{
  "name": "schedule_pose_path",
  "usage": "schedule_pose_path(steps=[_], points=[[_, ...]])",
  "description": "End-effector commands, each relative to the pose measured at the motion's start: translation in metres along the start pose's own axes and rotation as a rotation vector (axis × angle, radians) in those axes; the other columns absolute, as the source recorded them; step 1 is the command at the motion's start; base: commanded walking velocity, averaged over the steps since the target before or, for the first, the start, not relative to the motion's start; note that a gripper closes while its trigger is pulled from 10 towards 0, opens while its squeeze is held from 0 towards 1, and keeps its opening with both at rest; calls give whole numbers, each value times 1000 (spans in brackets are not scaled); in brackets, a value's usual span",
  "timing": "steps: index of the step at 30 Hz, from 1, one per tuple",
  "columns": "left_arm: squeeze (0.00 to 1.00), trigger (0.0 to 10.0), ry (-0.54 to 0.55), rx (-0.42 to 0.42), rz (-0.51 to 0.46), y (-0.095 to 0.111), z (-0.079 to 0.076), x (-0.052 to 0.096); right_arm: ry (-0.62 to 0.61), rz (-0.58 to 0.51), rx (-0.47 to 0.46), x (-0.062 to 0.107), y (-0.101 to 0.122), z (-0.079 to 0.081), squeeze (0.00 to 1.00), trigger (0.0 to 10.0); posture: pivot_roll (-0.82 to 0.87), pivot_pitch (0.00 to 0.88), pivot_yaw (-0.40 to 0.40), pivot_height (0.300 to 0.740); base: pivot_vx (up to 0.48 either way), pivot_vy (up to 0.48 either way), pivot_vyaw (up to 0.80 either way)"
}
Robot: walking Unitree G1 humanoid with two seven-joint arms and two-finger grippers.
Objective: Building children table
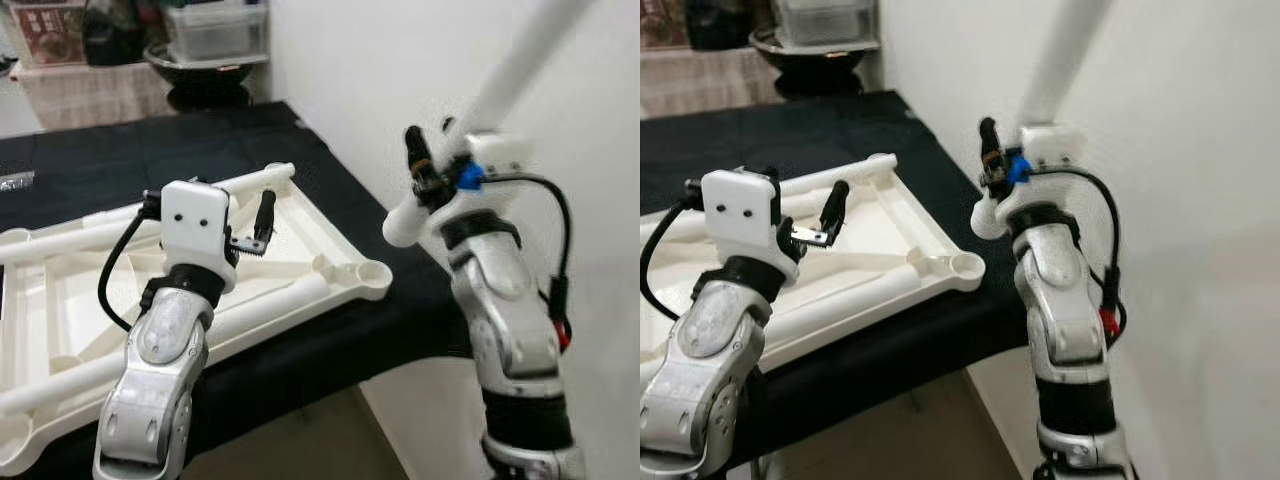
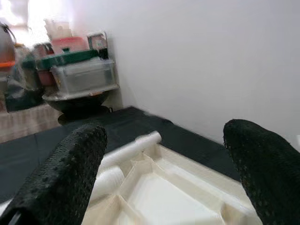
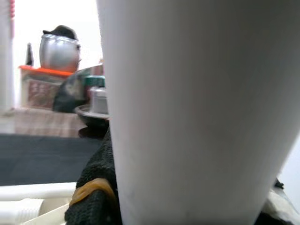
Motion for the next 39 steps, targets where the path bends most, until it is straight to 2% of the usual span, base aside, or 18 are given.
schedule_pose_path(steps=[1, 3, 4, 7, 11, 13, 15, 16, 20, 24, 29, 32, 39], points=[[0, 10000, -57, 8, 63, -12, -8, 4, -17, 28, -20, -8, -4, -17, 0, 10000, 54, 108, -71, 740, 0, 0, 0], [0, 10000, -143, 13, 102, -19, -18, 10, -13, 37, -15, -25, 1, -31, 0, 10000, 53, 114, -74, 740, 0, 0, 0], [0, 10000, -143, 13, 102, -19, -18, 10, -13, 37, -15, -25, 1, -31, 0, 10000, 53, 114, -74, 740, 0, 0, 0], [0, 10000, -363, 22, 125, -23, -47, 28, 20, 104, -36, -52, 1, -48, 0, 10000, 57, 131, -80, 740, 0, 0, 0], [0, 10000, -426, 48, 119, -21, -57, 35, 33, 118, -48, -64, 4, -57, 0, 10000, 63, 143, -84, 740, 0, 0, 0], [0, 10000, -438, 72, 119, -17, -61, 39, 93, 122, -132, -74, 10, -61, 0, 10000, 67, 155, -85, 740, 0, 0, 0], [0, 10000, -450, 83, 106, -14, -63, 41, 175, 106, -162, -78, 17, -57, 0, 10000, 69, 164, -88, 740, 0, 0, 0], [0, 10000, -450, 83, 106, -14, -63, 41, 175, 106, -162, -78, 17, -57, 0, 10000, 69, 164, -88, 740, 0, 0, 0], [0, 10000, -465, 106, 103, -10, -65, 46, 403, 103, -246, -78, 23, -40, 0, 10000, 74, 196, -87, 740, 0, 0, 0], [0, 10000, -466, 110, 104, -9, -66, 48, 472, 105, -249, -76, 23, -37, 0, 10000, 80, 209, -90, 740, 0, 0, 0], [0, 10000, -476, 121, 113, -4, -69, 56, 674, 194, -248, -60, 8, -37, 0, 10000, 95, 262, -88, 740, 0, 0, 0], [0, 10000, -479, 124, 115, -3, -70, 57, 682, 212, -233, -58, 6, -39, 0, 10000, 97, 274, -87, 740, 0, 0, 0], [0, 10000, -477, 123, 123, -1, -70, 59, 755, 220, -281, -51, 4, -39, 0, 10000, 99, 305, -84, 740, 0, 0, 0]])
Point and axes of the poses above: a point about 5 cm out from each wrist's last joint towards the gripper, its own x axis pointing back from the gripper into the wrist, its own y axis along the axis of the wrist's last joint, z = x × y, the point moved 3 cm from there along -x, pointing out of the wrist towards the gripper, and after that the axes turned 4 degrees about -x, right-handed, at the moved point
